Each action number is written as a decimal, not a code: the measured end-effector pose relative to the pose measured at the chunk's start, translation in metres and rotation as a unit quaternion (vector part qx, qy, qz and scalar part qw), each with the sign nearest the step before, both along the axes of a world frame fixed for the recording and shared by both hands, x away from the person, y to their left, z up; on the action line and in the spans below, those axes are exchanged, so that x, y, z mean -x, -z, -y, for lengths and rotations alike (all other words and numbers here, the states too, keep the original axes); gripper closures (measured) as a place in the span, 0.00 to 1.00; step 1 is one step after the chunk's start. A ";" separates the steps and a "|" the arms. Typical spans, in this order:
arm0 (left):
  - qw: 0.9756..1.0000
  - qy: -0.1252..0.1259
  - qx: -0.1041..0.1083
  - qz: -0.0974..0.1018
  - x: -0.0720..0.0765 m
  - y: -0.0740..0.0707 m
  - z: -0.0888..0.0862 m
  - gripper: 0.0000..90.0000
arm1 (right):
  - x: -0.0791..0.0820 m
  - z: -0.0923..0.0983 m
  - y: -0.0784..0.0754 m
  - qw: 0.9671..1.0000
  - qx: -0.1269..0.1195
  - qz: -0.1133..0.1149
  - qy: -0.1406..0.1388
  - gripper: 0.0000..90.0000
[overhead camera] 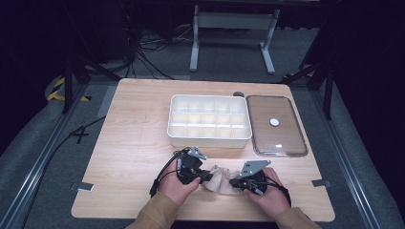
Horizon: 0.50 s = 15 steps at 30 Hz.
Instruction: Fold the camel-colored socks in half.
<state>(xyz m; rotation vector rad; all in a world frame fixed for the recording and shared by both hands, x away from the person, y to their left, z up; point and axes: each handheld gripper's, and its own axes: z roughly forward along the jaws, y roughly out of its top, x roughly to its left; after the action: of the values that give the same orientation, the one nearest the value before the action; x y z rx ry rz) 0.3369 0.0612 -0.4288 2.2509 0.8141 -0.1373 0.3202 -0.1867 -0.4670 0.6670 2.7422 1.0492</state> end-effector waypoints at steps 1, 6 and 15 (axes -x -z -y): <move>1.000 0.001 -0.002 0.002 0.000 -0.001 0.001 0.94 | 0.000 0.000 0.000 1.000 -0.001 -0.002 0.001 1.00; 1.000 -0.002 -0.006 0.001 0.001 -0.007 -0.002 0.94 | 0.000 0.003 -0.001 1.000 -0.005 -0.007 -0.002 0.99; 1.000 0.001 -0.011 0.002 0.005 -0.012 -0.003 0.94 | 0.001 -0.011 -0.007 1.000 -0.022 0.008 -0.011 0.98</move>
<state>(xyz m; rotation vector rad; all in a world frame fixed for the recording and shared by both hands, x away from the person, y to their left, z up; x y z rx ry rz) 0.3323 0.0639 -0.4171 2.2710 0.8156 -0.1257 0.3193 -0.1753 -0.4604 0.6331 2.7261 1.1177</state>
